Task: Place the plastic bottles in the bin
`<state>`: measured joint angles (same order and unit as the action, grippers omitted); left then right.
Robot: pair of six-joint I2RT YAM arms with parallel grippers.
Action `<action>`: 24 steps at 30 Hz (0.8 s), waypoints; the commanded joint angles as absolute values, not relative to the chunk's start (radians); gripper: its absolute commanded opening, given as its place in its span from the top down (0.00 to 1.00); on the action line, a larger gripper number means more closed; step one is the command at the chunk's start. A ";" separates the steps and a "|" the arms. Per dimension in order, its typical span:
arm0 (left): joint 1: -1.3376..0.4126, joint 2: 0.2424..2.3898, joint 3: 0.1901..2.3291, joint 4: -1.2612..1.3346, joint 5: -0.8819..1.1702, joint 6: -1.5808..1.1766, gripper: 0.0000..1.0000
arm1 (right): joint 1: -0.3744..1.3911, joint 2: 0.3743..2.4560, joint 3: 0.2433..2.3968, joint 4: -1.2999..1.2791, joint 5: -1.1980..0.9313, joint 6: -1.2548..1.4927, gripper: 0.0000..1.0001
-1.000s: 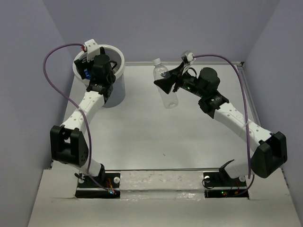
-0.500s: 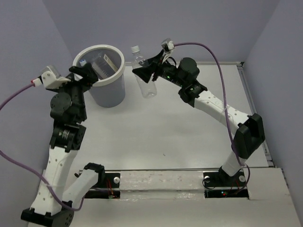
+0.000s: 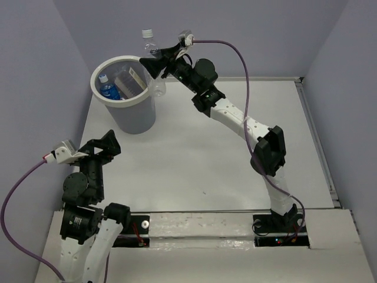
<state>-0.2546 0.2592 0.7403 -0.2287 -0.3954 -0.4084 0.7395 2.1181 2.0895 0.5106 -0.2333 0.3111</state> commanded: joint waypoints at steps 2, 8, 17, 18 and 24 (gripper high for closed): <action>-0.317 0.212 0.719 -0.258 -0.448 -0.399 0.01 | 0.782 2.304 2.322 0.646 -0.074 0.301 0.56; -0.411 0.187 0.718 -0.276 -0.500 -0.410 0.01 | 0.824 2.613 2.771 0.707 0.069 0.242 0.57; -0.468 0.183 0.721 -0.285 -0.551 -0.416 0.01 | 0.833 2.674 2.701 0.750 0.129 0.258 0.52; -0.468 0.181 0.721 -0.287 -0.554 -0.416 0.01 | 0.833 2.669 2.679 0.753 0.130 0.252 0.50; -0.465 0.196 0.723 -0.290 -0.572 -0.420 0.01 | 0.853 2.651 2.640 0.707 0.104 0.195 0.30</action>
<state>-0.4637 0.1917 0.7258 -0.3115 -0.5396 -0.4175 0.8310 2.6526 2.6251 0.7013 0.1089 0.2531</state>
